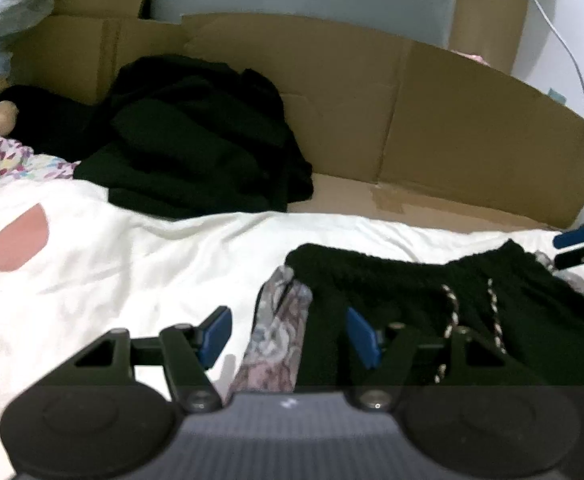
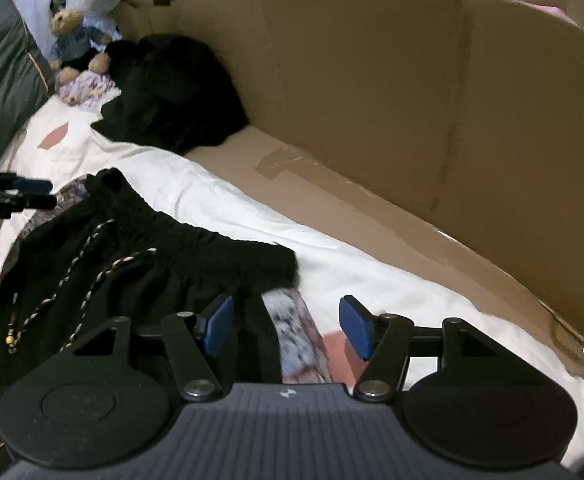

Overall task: Fold clothes
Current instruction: 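Grasp the waistband edge with both tools and lift it slightly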

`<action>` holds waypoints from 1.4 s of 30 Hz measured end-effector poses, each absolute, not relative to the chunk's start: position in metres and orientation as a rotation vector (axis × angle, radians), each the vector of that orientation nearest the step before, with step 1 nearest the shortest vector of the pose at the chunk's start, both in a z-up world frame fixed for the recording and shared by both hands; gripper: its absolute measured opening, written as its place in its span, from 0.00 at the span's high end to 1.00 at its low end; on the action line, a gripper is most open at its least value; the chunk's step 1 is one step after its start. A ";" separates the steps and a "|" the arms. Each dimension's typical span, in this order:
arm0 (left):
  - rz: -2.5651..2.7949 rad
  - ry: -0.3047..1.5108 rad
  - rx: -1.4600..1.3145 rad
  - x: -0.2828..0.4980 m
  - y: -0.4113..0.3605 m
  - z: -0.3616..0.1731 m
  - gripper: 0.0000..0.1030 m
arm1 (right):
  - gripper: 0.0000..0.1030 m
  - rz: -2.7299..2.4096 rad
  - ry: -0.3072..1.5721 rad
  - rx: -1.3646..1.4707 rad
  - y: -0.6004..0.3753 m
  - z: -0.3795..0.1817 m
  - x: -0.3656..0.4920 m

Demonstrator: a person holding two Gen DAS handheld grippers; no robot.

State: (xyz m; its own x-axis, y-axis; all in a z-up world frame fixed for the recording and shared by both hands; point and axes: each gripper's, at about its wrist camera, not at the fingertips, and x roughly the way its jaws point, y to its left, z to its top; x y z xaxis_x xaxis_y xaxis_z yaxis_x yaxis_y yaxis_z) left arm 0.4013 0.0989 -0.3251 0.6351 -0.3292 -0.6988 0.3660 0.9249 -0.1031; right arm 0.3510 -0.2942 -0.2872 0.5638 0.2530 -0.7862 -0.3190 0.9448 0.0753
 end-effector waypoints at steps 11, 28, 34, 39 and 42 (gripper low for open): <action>-0.432 0.904 0.119 0.418 0.082 -0.344 0.92 | 0.90 0.388 0.997 -0.183 -0.280 -0.310 0.364; -0.372 0.795 0.142 0.470 0.059 -0.333 0.93 | 0.91 0.171 0.830 -0.231 -0.294 -0.294 0.392; -0.365 0.802 0.154 0.461 0.063 -0.343 0.56 | 0.66 0.141 0.886 -0.170 -0.301 -0.305 0.394; -0.325 0.793 0.144 0.430 0.081 -0.333 0.45 | 0.47 0.100 0.885 -0.148 -0.311 -0.296 0.367; -0.320 0.785 0.169 0.415 0.086 -0.329 0.44 | 0.43 0.089 0.882 -0.143 -0.312 -0.291 0.346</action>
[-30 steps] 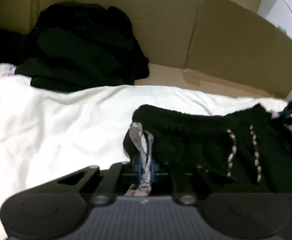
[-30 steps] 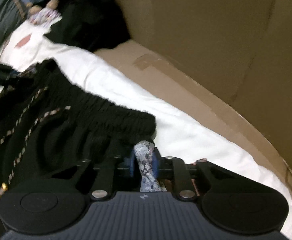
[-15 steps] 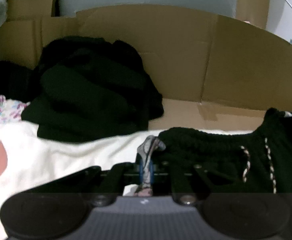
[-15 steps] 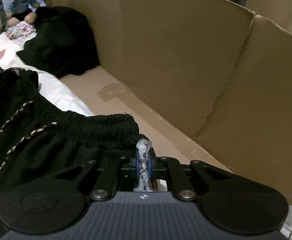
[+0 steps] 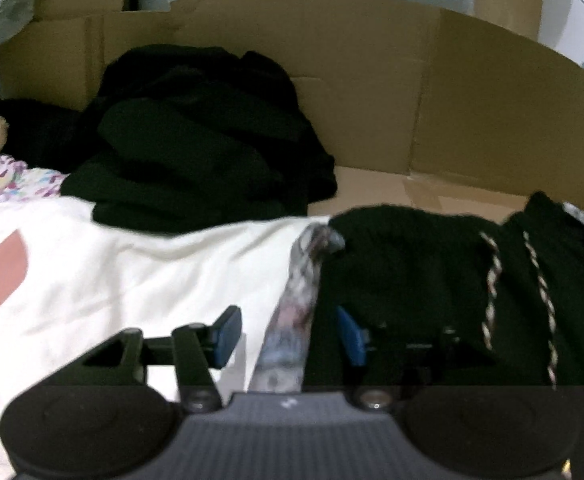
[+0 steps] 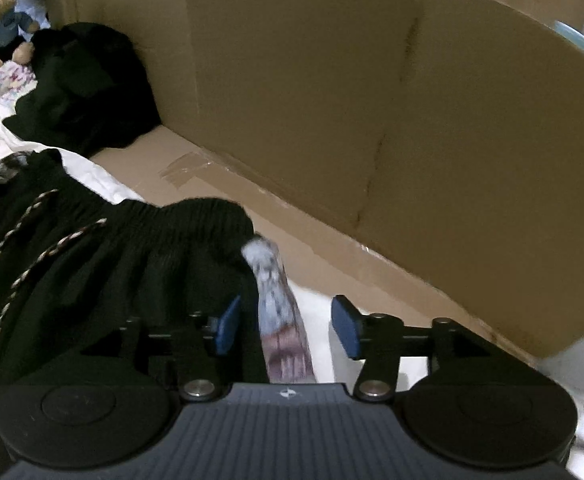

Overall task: Fold clothes
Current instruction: 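Grasp the waistband edge with both tools and lift it slightly, then lay the waistband down flat with both tools and open them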

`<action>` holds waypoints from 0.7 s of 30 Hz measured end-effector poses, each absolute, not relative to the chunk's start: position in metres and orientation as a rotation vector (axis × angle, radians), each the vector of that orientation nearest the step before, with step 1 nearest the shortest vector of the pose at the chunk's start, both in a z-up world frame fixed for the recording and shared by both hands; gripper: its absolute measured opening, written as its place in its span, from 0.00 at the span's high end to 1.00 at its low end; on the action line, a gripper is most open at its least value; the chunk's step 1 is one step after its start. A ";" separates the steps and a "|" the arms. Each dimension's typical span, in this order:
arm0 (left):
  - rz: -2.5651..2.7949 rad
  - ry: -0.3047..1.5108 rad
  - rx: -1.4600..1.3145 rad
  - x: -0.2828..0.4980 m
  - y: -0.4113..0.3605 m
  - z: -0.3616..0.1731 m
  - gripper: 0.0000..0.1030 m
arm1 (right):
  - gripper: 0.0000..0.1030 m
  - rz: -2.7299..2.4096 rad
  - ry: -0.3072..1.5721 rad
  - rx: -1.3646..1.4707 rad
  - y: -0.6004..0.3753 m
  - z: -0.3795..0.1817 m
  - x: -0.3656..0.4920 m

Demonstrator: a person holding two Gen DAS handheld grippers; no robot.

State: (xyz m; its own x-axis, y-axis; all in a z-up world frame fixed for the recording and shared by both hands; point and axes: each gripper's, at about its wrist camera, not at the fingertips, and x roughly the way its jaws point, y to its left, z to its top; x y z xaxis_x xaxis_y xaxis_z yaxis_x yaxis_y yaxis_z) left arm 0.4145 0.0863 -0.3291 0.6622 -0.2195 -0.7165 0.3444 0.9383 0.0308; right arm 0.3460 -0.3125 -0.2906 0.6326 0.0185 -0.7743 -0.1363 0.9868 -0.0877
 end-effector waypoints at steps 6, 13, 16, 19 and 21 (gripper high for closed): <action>-0.374 0.746 0.263 0.371 0.078 -0.315 0.44 | 0.39 0.107 0.869 -0.175 -0.305 -0.266 0.315; -0.377 0.761 0.555 0.329 0.040 -0.342 0.44 | 0.32 0.202 0.841 -0.183 -0.282 -0.241 0.289; -0.383 0.788 0.622 0.326 0.031 -0.354 0.44 | 0.32 0.236 0.843 -0.173 -0.273 -0.241 0.282; -0.467 0.827 0.605 0.322 0.027 -0.356 0.45 | 0.32 0.267 0.860 -0.160 -0.265 -0.245 0.275; -0.513 0.857 0.608 0.321 0.027 -0.356 0.46 | 0.31 0.290 0.874 -0.162 -0.262 -0.248 0.268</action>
